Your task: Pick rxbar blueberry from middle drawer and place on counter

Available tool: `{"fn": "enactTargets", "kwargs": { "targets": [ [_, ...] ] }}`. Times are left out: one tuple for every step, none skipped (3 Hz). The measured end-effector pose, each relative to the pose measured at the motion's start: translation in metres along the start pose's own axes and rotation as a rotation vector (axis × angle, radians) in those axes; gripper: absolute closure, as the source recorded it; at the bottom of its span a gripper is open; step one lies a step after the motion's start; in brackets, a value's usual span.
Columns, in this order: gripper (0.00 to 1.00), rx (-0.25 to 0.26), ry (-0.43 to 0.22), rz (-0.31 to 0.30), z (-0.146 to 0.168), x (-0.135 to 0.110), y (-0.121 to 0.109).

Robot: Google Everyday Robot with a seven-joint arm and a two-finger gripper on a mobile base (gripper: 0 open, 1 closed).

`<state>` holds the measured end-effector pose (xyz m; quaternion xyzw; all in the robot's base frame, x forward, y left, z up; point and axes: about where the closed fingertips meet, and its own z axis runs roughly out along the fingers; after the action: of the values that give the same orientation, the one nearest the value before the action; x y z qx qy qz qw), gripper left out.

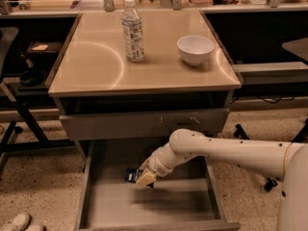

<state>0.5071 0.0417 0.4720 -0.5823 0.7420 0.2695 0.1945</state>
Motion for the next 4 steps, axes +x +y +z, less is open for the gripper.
{"fn": "enactTargets", "kwargs": {
  "targets": [
    [1.00, 0.005, -0.005, -0.002, -0.010, -0.007, 0.001],
    [1.00, 0.012, -0.016, -0.021, -0.030, -0.033, 0.017],
    [1.00, 0.034, -0.010, -0.077, -0.060, -0.075, 0.036],
    [1.00, 0.073, 0.036, -0.160, -0.100, -0.131, 0.048]
  ]
}}
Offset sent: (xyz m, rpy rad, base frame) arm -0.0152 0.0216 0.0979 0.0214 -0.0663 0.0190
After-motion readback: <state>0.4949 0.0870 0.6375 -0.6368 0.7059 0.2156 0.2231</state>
